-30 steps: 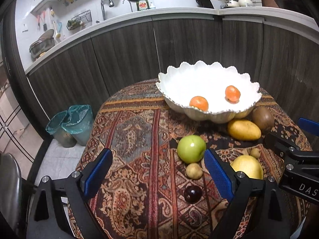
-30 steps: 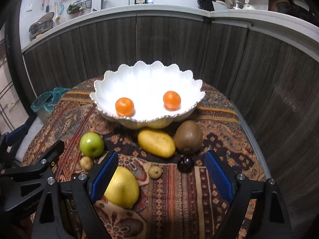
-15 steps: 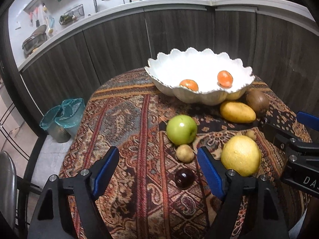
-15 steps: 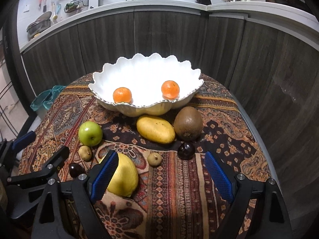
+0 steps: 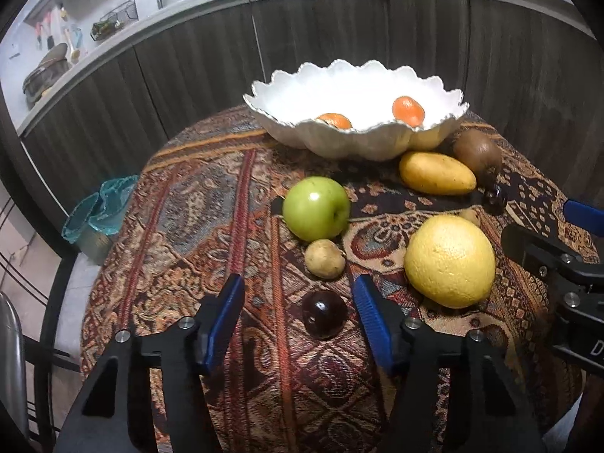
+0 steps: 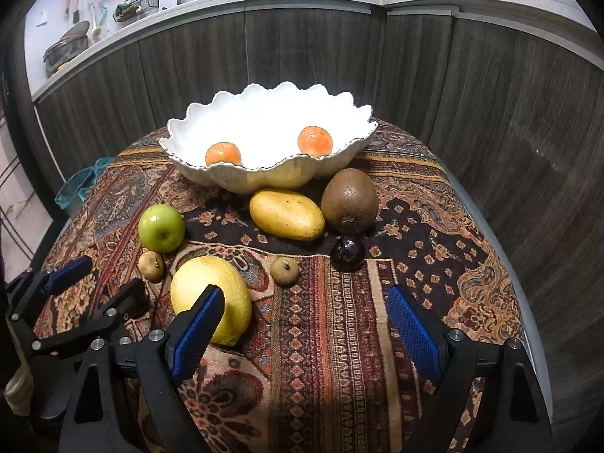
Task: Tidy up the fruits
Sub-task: 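Grasp the dark plum with the left tool while the right tool approaches the yellow lemon, then close the right tool on the large yellow lemon while the left tool holds the plum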
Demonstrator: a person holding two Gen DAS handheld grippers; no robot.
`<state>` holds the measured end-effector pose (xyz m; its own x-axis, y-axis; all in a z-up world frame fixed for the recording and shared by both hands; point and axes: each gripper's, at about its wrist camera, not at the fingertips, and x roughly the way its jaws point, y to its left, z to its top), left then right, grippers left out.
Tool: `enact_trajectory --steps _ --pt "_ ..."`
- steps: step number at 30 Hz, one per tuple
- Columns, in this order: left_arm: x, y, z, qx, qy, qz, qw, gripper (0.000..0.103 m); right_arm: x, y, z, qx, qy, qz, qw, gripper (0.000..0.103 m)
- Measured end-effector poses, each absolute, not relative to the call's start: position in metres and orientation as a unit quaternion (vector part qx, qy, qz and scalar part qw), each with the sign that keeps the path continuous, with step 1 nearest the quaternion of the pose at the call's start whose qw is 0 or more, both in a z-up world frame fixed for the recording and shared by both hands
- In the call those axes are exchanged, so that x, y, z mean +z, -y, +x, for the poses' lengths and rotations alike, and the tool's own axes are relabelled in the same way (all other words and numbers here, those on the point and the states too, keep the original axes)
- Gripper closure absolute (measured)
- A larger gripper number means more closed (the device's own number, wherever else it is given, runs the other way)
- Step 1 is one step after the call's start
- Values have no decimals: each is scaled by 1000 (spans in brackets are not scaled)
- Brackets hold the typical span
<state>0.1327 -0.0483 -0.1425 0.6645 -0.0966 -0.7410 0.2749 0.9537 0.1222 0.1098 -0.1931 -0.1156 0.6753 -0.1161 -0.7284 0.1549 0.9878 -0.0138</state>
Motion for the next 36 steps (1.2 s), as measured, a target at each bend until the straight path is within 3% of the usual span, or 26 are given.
enact_trajectory --steps 6,14,36 --pt "-155 51 138 -110 -415 110 896 63 -119 193 110 -74 -400 25 913 14" --pt "-159 56 137 -122 -416 117 893 76 -123 191 110 -72 -404 26 911 14" --pt "-143 13 134 -77 -406 92 906 77 -125 164 124 -22 -409 26 912 14"
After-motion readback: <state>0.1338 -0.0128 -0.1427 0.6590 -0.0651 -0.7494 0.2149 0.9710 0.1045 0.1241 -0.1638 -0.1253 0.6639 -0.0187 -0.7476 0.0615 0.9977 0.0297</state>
